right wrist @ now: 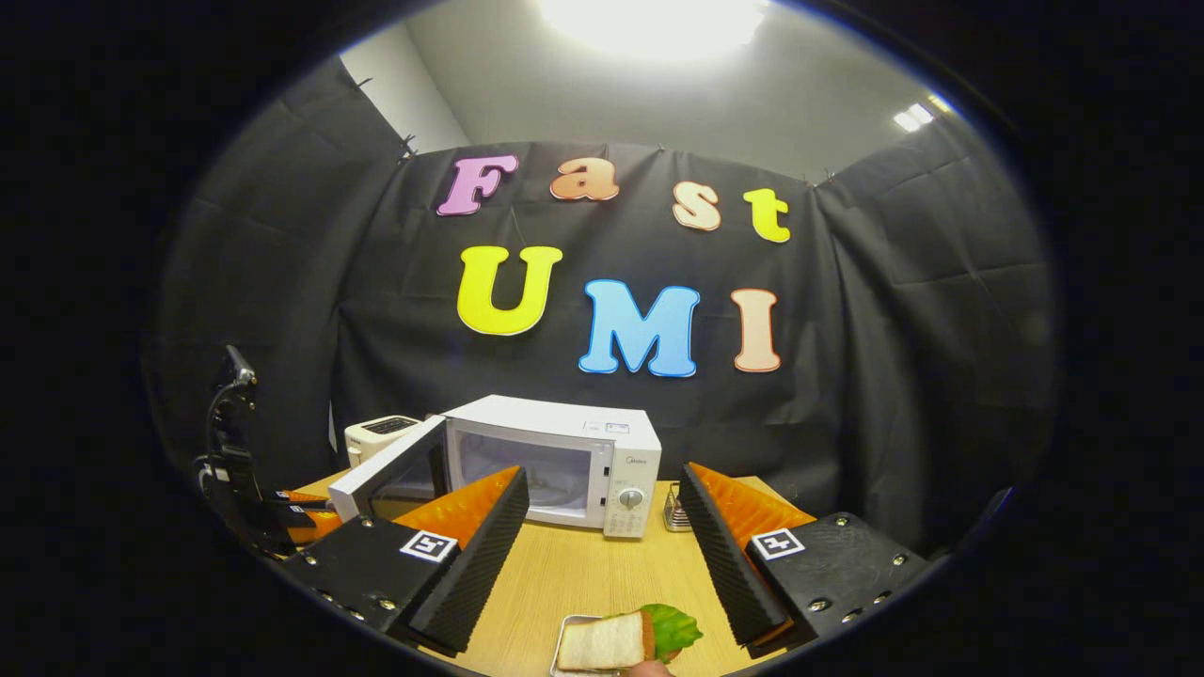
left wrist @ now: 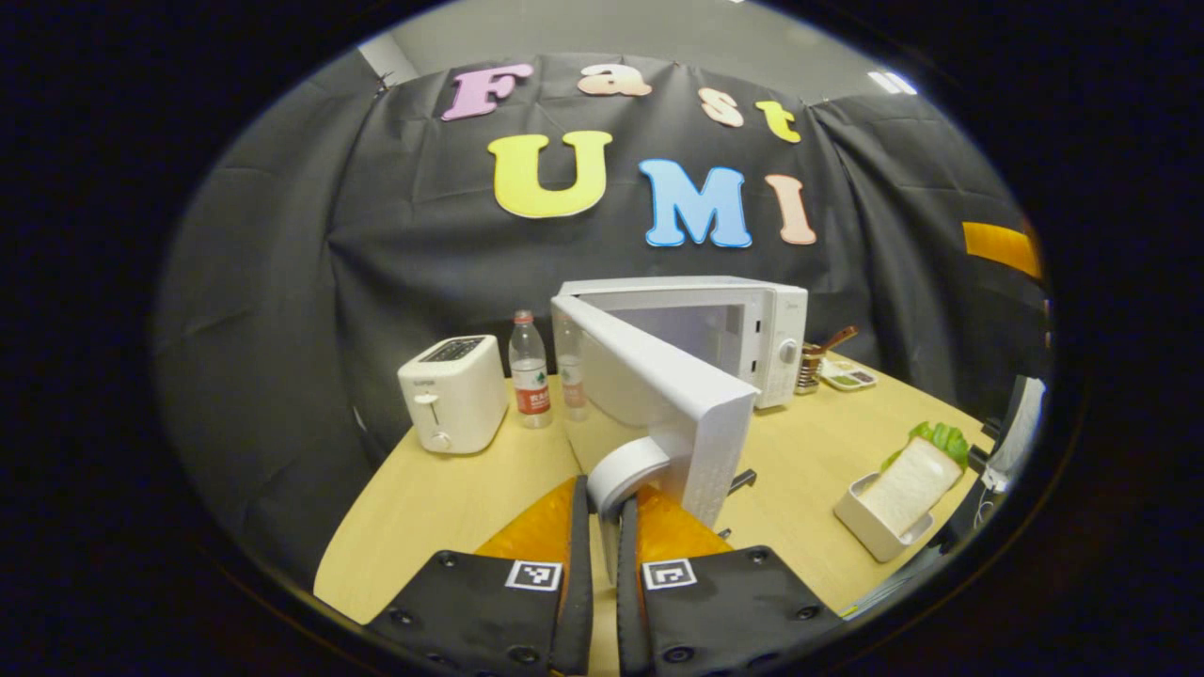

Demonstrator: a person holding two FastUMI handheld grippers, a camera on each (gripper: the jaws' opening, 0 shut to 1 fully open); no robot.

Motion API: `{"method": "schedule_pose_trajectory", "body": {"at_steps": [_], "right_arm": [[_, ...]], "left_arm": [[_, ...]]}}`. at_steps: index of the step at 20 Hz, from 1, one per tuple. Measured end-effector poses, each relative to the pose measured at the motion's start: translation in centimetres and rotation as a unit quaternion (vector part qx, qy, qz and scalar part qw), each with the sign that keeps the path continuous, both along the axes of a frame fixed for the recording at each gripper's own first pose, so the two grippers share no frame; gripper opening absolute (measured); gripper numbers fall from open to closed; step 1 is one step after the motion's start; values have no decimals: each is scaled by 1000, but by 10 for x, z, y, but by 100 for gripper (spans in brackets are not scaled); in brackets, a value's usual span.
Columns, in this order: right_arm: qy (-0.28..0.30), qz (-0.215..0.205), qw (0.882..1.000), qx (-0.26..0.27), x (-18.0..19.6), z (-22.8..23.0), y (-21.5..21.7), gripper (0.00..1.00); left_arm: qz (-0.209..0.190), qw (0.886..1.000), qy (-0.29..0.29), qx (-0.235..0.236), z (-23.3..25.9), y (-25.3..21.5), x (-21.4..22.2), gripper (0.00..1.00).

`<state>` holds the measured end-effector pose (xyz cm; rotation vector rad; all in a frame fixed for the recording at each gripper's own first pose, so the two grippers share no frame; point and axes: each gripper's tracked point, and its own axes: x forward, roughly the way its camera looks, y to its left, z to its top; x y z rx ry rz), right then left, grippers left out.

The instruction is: Open the microwave oven with the left hand, put the food in, and close the microwave oven.

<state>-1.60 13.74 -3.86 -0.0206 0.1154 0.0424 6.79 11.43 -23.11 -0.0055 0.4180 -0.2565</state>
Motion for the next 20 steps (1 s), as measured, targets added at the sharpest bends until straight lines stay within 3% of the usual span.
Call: {"method": "schedule_pose_trajectory", "body": {"at_steps": [5, 9, 10, 15, 16, 20], "right_arm": [[39, 6, 999, 23, 8, -20, -13, 98], [98, 22, 992, 75, 20, -49, -25, 98], [118, 28, 988, 93, 22, -58, -27, 98], [247, 56, 954, 163, 24, -119, -36, 98], [268, 59, 945, 175, 20, -131, -39, 99], [329, 61, 920, 202, 14, -167, -53, 100]], "left_arm": [[66, 997, 20, -40, -1, 35, -11, 23], [124, 991, -13, -40, 33, 59, -33, 84], [138, 989, -26, -39, 47, 64, -38, 92], [179, 978, -97, -42, 132, 74, -55, 93], [183, 976, -112, -41, 148, 74, -60, 89], [194, 967, -162, -41, 202, 67, -71, 93]]}}
